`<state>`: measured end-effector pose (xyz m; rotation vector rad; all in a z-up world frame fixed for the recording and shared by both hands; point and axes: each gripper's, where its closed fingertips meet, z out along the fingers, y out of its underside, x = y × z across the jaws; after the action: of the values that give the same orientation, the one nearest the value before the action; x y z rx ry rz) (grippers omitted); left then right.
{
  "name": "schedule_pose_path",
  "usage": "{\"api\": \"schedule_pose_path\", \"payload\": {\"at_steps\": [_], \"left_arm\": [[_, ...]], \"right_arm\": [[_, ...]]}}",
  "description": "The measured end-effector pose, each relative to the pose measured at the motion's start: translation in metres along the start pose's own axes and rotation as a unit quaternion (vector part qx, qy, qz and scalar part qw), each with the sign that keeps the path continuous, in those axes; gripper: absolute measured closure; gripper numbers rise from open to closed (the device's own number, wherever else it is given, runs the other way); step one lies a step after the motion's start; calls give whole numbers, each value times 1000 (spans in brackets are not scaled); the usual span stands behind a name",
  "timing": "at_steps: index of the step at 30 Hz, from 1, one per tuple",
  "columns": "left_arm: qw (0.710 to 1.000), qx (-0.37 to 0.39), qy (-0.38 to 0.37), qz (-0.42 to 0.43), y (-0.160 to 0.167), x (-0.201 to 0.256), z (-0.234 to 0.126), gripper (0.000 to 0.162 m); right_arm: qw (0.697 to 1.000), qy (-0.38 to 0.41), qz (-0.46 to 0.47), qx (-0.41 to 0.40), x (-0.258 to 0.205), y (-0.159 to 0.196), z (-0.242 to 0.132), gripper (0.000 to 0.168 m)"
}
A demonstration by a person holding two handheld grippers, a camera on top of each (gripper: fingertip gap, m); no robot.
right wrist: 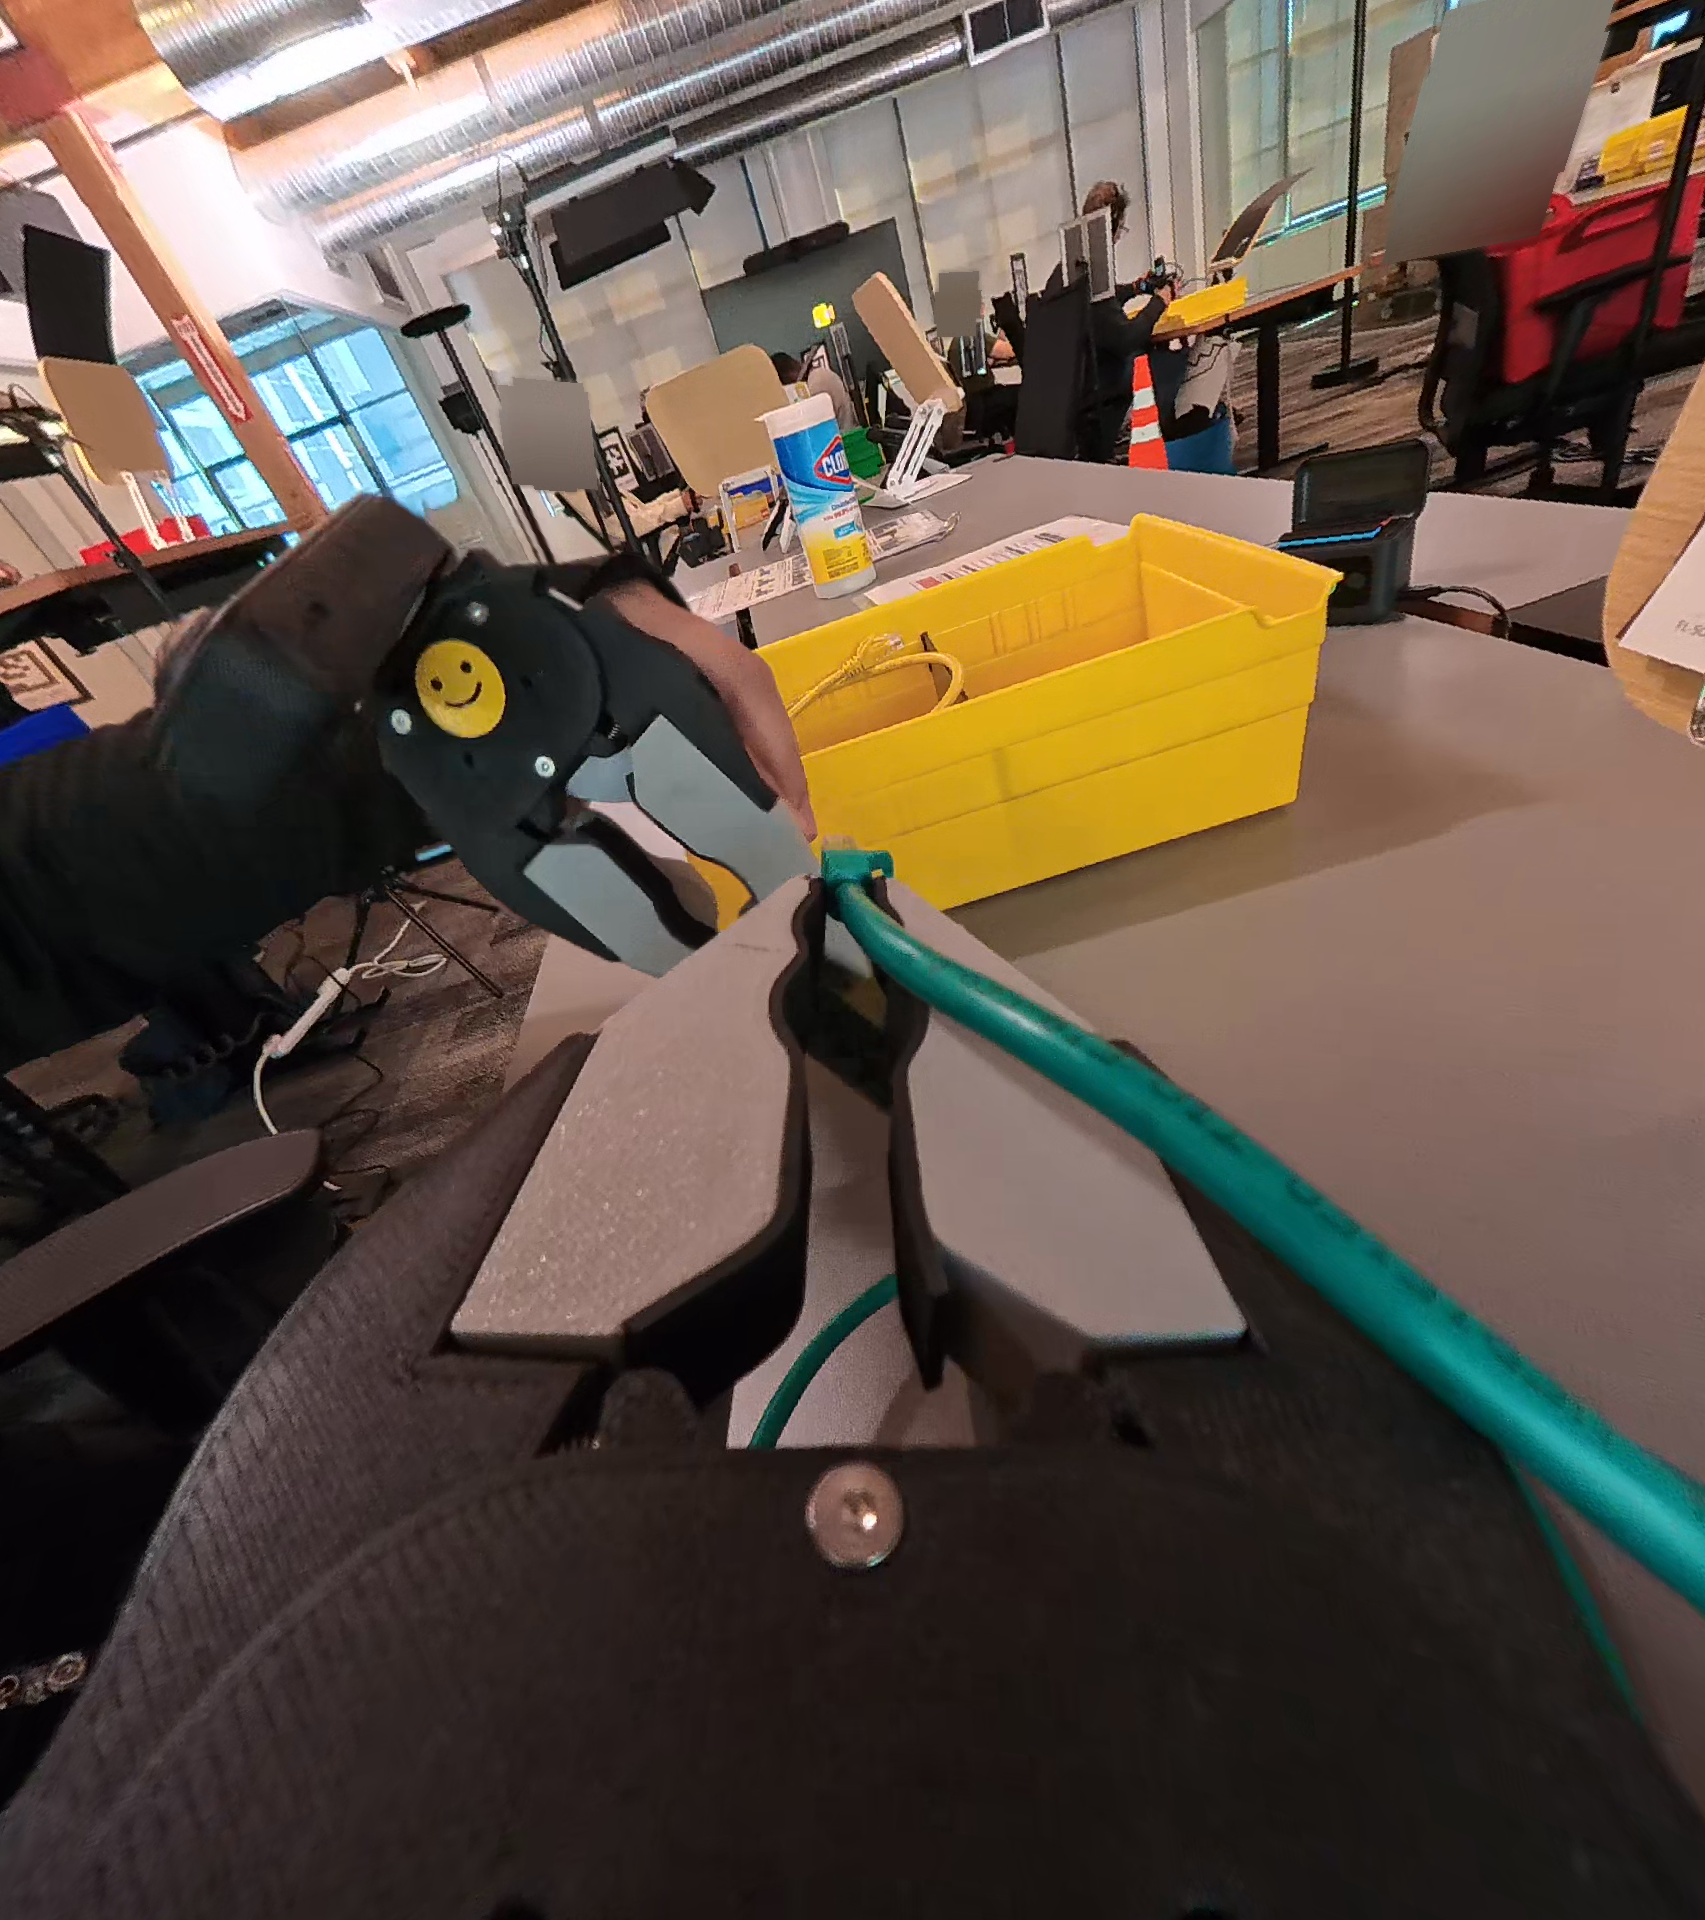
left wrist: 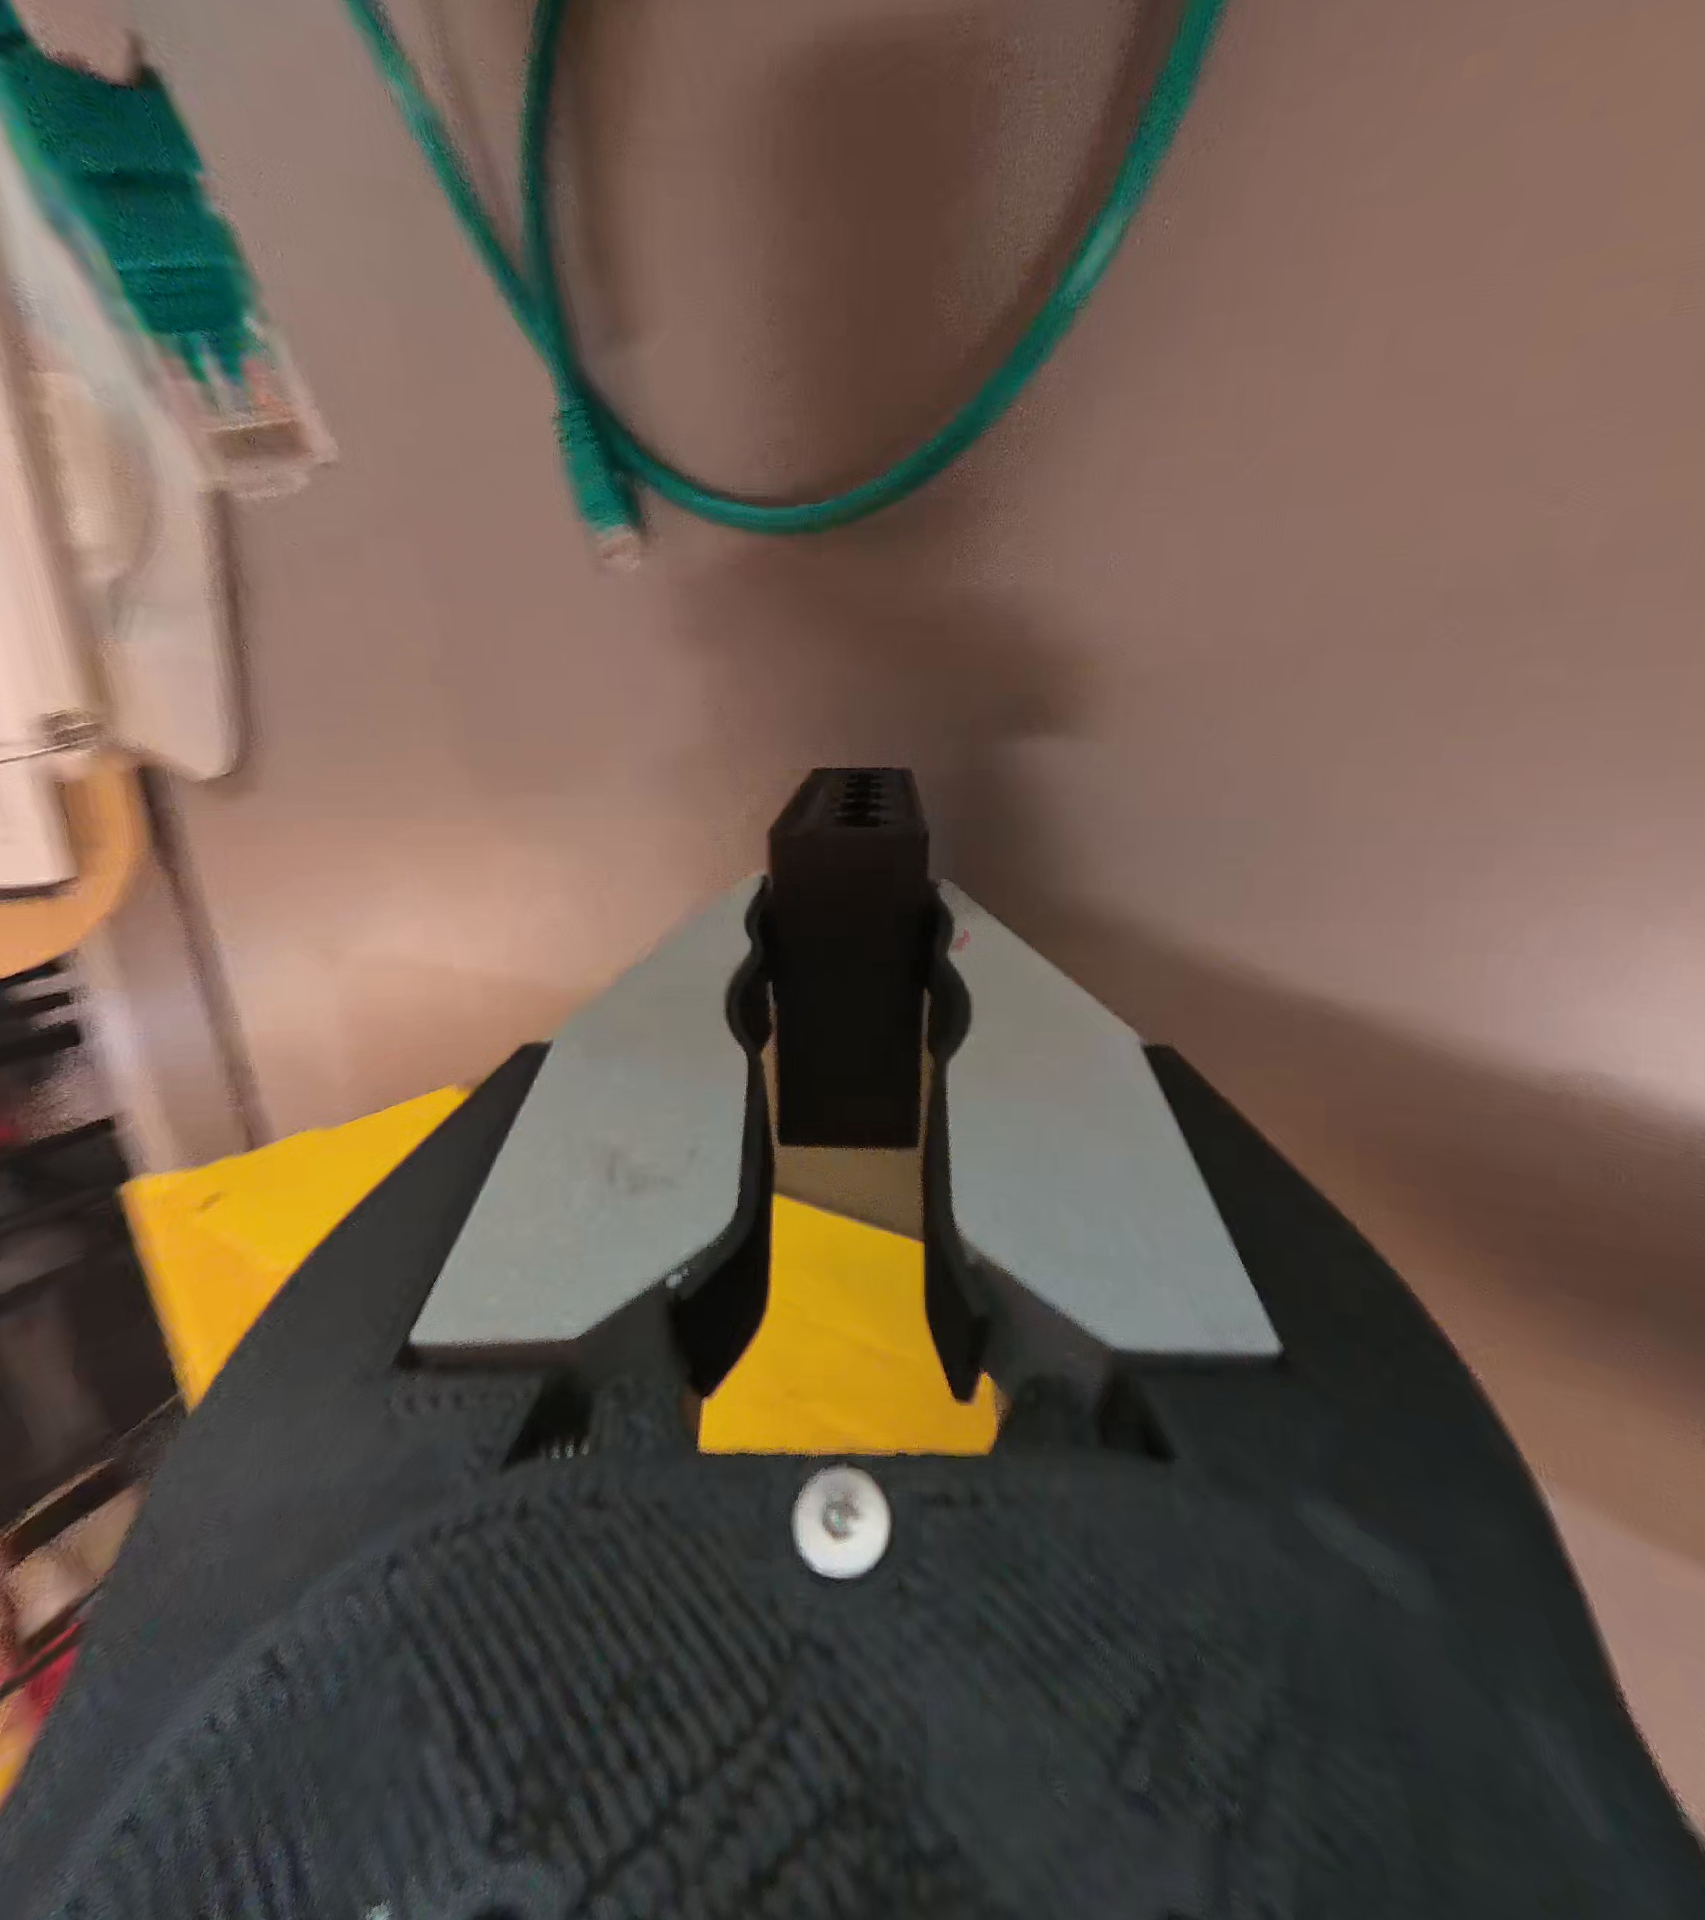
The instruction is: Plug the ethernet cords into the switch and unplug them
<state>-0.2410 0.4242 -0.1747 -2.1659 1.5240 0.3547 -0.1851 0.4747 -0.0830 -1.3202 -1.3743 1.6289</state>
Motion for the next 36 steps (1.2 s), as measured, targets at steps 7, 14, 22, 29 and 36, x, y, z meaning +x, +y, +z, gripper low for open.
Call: {"api": "schedule_pose_path", "payload": {"at_steps": [7,14,22,29,36], "left_arm": [[992,3,122,-26,-7,12,6,137],[994,-18,102,-21,-3,2,16,123],[998,-9,64,-12,-6,-11,1,104],[994,-16,-102,27,-2,-58,-36,117],[990,24,-136,38,-22,-54,-36,120]], "right_arm": [[1000,3,-3,-12,1,4,2,164],[1000,6,0,-5,2,2,1,164],[1000,10,13,7,4,-3,-3,164],[999,19,48,12,13,-2,-6,164],[997,12,73,14,16,0,-6,164]]}}
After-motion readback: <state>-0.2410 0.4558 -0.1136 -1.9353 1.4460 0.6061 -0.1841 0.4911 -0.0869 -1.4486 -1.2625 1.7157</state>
